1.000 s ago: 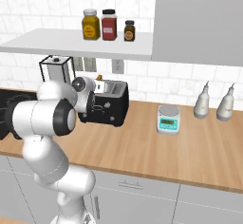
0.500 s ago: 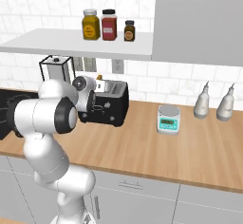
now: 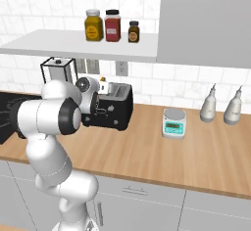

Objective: Start the toaster. Once the lever pops up, take the bread to the plate on the dining counter.

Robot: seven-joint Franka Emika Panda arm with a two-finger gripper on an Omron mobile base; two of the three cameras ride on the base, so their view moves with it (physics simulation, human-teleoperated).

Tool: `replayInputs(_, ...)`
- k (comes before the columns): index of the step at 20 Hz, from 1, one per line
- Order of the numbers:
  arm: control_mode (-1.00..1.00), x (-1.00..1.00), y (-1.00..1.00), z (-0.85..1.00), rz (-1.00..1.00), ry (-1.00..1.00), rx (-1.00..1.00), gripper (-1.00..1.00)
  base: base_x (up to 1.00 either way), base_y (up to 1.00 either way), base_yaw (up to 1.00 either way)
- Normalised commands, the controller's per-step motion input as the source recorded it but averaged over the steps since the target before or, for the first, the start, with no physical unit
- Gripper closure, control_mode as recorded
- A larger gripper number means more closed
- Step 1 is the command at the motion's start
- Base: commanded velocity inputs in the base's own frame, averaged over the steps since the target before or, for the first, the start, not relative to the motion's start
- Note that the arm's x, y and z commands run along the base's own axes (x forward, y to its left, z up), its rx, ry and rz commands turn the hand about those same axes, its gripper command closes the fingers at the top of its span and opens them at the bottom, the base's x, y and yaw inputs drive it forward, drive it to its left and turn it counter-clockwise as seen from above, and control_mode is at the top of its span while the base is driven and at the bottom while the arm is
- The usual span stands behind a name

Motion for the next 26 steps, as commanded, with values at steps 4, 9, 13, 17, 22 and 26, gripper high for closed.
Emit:
replayInputs(4, -1.00, 0.00, 0.00, 0.00, 0.00, 0.00, 0.00, -1.00, 0.00, 0.00, 0.00)
replayInputs(9, -1.00, 0.00, 0.00, 0.00, 0.00, 0.00, 0.00, 1.00, 0.00, 0.00, 0.00)
replayInputs(13, -1.00, 0.00, 0.00, 0.00, 0.00, 0.00, 0.00, 1.00, 0.00, 0.00, 0.00)
replayInputs(17, -1.00, 0.00, 0.00, 0.00, 0.00, 0.00, 0.00, 1.00, 0.00, 0.00, 0.00)
replayInputs(22, -1.00, 0.00, 0.00, 0.00, 0.00, 0.00, 0.00, 1.00, 0.00, 0.00, 0.00)
replayInputs(26, -1.00, 0.00, 0.00, 0.00, 0.00, 0.00, 0.00, 1.00, 0.00, 0.00, 0.00)
